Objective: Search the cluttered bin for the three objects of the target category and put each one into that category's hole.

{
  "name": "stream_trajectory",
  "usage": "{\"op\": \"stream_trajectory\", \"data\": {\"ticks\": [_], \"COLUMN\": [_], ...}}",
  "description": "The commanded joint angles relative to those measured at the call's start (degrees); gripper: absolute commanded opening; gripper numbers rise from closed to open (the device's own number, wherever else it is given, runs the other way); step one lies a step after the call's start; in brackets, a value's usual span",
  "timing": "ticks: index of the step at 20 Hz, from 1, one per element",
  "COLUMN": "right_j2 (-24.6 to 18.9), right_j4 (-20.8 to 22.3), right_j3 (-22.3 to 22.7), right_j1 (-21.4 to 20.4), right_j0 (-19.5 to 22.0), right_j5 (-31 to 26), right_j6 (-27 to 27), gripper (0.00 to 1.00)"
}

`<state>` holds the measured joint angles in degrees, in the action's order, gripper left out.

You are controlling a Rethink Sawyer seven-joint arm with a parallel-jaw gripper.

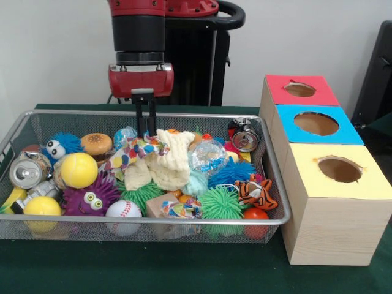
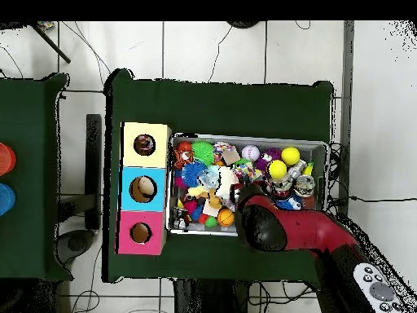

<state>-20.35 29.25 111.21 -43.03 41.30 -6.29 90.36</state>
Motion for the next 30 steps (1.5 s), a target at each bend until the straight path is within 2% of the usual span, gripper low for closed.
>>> {"op": "stream_trajectory", "data": {"ticks": [1, 5, 13, 30], "right_j2": [-4.5, -4.7, -4.6, -3.4], "right_j4": [-1.2, -3.7, -6.0, -5.5], "right_j3": [-3.3, -1.7, -1.7, -2.2], "right_j1": [0.8, -3.7, -6.8, -7.9], "right_j0": [-1.4, -2.3, -3.3, -5.0], "right_j5": [-4.8, -9.4, -14.6, -15.1], "right_j6": [3.2, 3.0, 1.8, 1.9], "gripper": [0.00, 0.00, 0.00, 0.00]}}
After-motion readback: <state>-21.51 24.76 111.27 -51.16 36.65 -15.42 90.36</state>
